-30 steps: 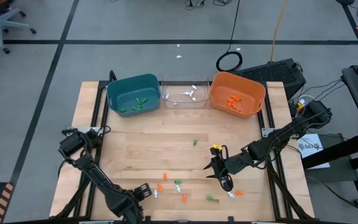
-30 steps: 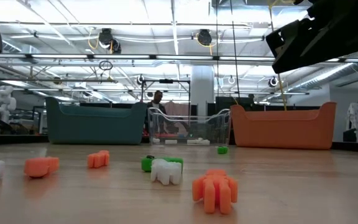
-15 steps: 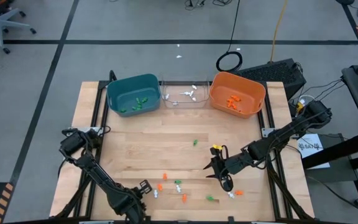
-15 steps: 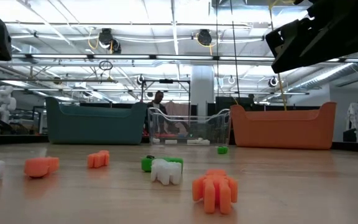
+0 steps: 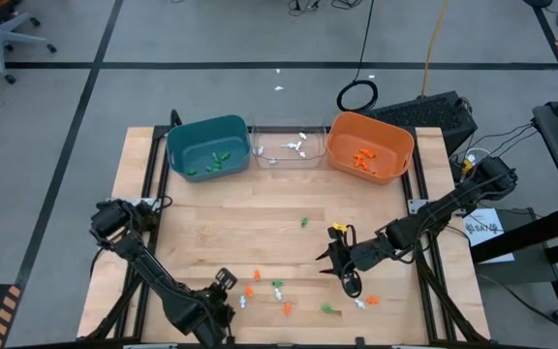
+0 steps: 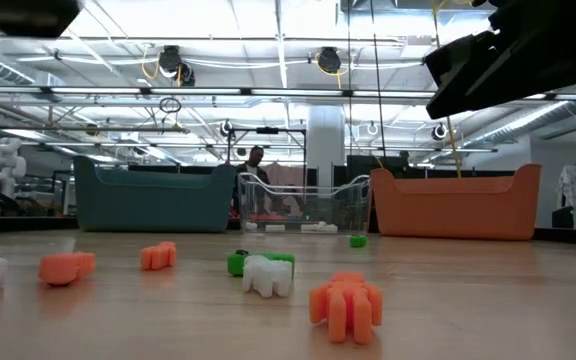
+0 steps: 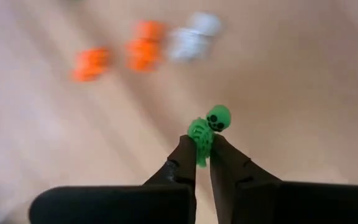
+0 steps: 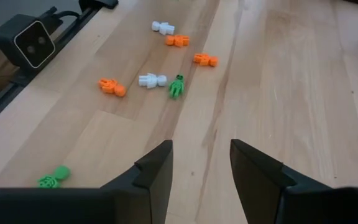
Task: Sort Halloween decoration
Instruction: Put the green skeleton toy into the blue bin
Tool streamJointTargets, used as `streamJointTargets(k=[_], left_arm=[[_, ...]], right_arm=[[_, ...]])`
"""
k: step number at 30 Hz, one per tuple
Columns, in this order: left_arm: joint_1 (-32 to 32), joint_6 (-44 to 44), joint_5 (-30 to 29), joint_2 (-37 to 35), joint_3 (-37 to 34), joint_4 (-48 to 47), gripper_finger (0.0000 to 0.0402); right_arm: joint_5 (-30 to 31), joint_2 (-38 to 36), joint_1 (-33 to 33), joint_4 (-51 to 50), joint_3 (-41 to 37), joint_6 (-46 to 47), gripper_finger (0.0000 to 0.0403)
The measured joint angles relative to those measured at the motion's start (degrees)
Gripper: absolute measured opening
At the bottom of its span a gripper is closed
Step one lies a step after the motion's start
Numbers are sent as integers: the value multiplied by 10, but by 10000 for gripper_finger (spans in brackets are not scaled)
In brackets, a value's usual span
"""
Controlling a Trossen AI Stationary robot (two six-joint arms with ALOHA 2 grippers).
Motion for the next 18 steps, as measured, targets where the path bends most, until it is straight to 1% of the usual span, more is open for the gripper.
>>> streamJointTargets(k=[6, 8, 11, 13, 15, 18], left_arm=[[-4, -71, -138, -9, 44, -56, 17], [-4, -70, -167, -9, 63, -69, 17], [-2, -46, -205, -9, 88, -69, 17], [-2, -44, -245, -9, 106, -68, 18], [-3, -61, -304, -10, 119, -67, 18], [-3, -129, -414, -10, 124, -69, 18]], right_arm=[[0, 0, 0, 14, 0, 0, 144], [-2, 0, 0, 36, 0, -2, 144], [-2, 0, 0, 54, 0, -17, 144], [-3, 0, 0, 64, 0, -29, 144], [-2, 0, 0, 70, 0, -32, 144], [18, 0, 0, 73, 0, -31, 144]])
